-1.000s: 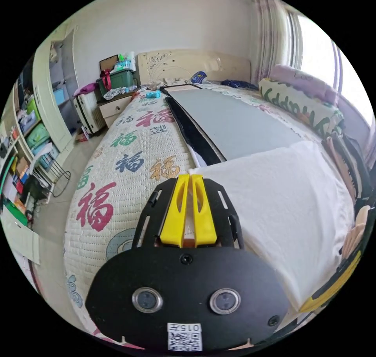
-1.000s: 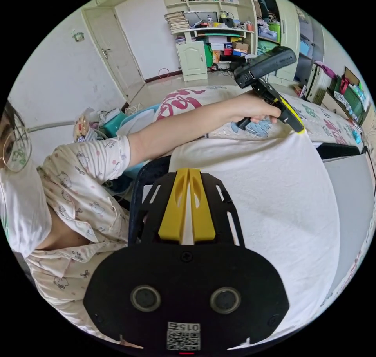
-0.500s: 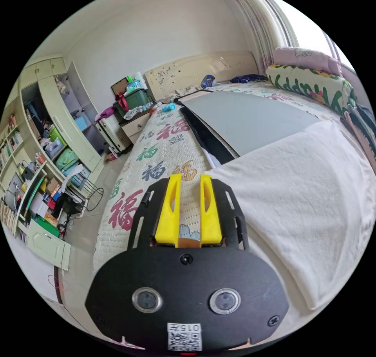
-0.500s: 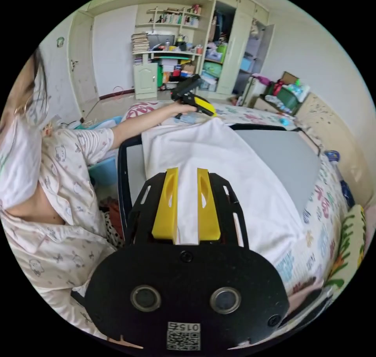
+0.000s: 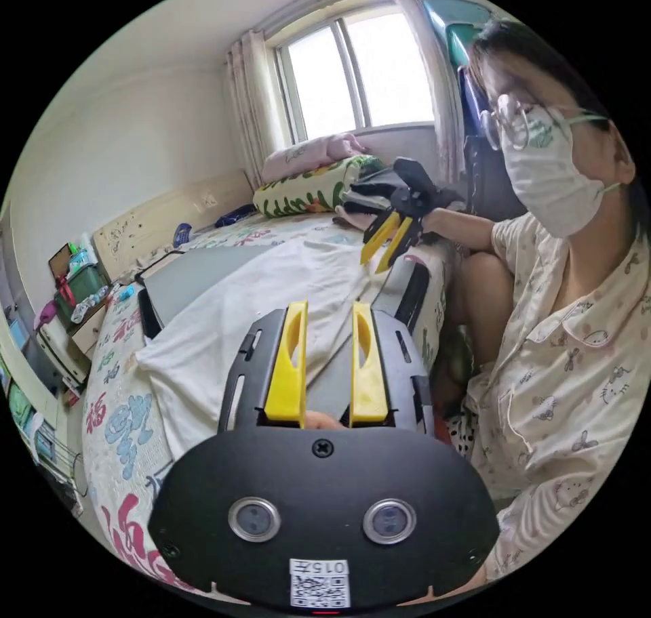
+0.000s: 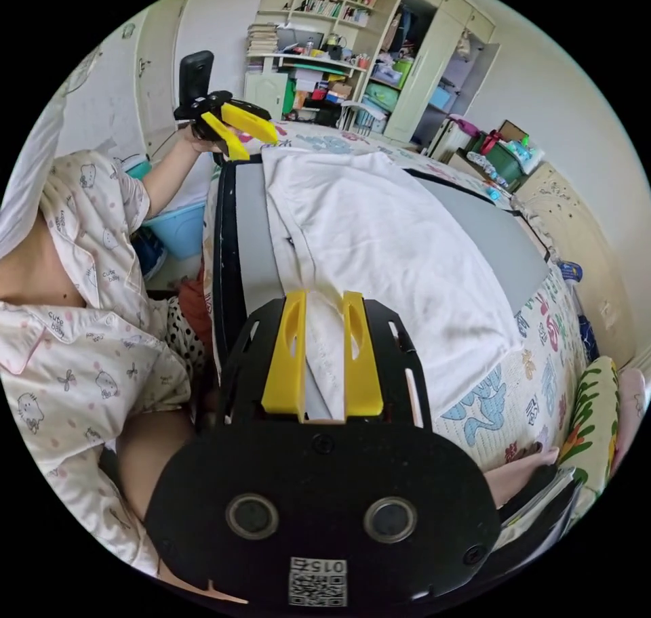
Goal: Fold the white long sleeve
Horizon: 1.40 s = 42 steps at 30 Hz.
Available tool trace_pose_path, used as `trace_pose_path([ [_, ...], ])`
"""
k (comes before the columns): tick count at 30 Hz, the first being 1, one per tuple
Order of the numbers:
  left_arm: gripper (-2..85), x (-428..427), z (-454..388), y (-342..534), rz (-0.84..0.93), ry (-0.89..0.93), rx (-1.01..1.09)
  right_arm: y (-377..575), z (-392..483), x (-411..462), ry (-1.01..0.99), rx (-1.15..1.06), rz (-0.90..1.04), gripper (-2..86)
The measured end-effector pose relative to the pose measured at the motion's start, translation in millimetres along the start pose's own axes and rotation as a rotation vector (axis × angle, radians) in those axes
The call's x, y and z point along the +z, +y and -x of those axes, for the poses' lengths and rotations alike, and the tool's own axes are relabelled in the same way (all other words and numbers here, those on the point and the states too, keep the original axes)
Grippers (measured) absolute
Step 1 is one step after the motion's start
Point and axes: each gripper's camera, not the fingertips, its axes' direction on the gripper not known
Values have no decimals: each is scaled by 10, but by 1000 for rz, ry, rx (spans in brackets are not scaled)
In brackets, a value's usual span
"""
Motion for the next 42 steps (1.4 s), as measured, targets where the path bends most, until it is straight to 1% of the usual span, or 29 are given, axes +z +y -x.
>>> trace_pose_path([
  [2, 92, 104, -41, 64, 101, -74, -23, -23, -31, 60, -4, -15, 23, 47],
  [4, 87, 183, 89, 101, 178, -119, -56, -24, -51, 48, 17, -17, 17, 18],
  [6, 76, 248, 194, 119, 276, -108, -35, -22, -87, -12, -17, 0, 16, 4],
  [7, 47, 207, 240, 110, 291, -128, -30, -13, -100, -66, -40, 12, 15, 1],
  [8, 28, 107, 290, 87, 287, -142, -37, 7, -91, -117, -31, 14, 8, -1],
  [11, 13, -75, 414, 19, 321, -153, -12, 81, -108, -207, -6, 44, -2, 14],
  [14, 5, -236, 607, -82, 358, -142, 10, 312, -244, -483, -12, 146, -67, 63],
  [16, 3, -415, 776, -174, 343, -107, 8, 557, -353, -719, 17, 225, -120, 76],
  [18, 2, -647, 940, -282, 289, -80, 15, 830, -450, -908, 64, 313, -156, 90],
  [20, 4, -902, 1205, -511, 181, -59, -1, 1138, -514, -992, 122, 389, -152, 110],
  [22, 9, -915, 1460, -751, 113, -37, -26, 1289, -539, -943, 165, 434, -136, 120],
  [25, 32, -514, 1889, -1242, 100, -36, -62, 1423, -531, -811, 238, 474, -158, 120],
  [27, 58, -103, 2099, -1571, 138, 18, -72, 1458, -494, -771, 255, 465, -169, 116],
  [29, 84, 481, 2318, -1989, 199, 92, -87, 1497, -460, -787, 280, 453, -190, 101],
  [31, 91, 890, 2425, -2273, 223, 117, -72, 1518, -496, -795, 312, 486, -205, 83],
  [34, 99, 1564, 2587, -2718, 267, 84, -56, 1510, -596, -754, 324, 526, -203, 79],
  [36, 104, 1970, 2700, -2945, 304, 60, -73, 1459, -625, -692, 315, 507, -176, 73],
  [38, 108, 2521, 2866, -3169, 352, 27, -131, 1444, -618, -698, 342, 512, -191, 57],
  [42, 113, 3290, 3079, -3329, 425, -7, -218, 1509, -570, -720, 373, 529, -237, 14],
])
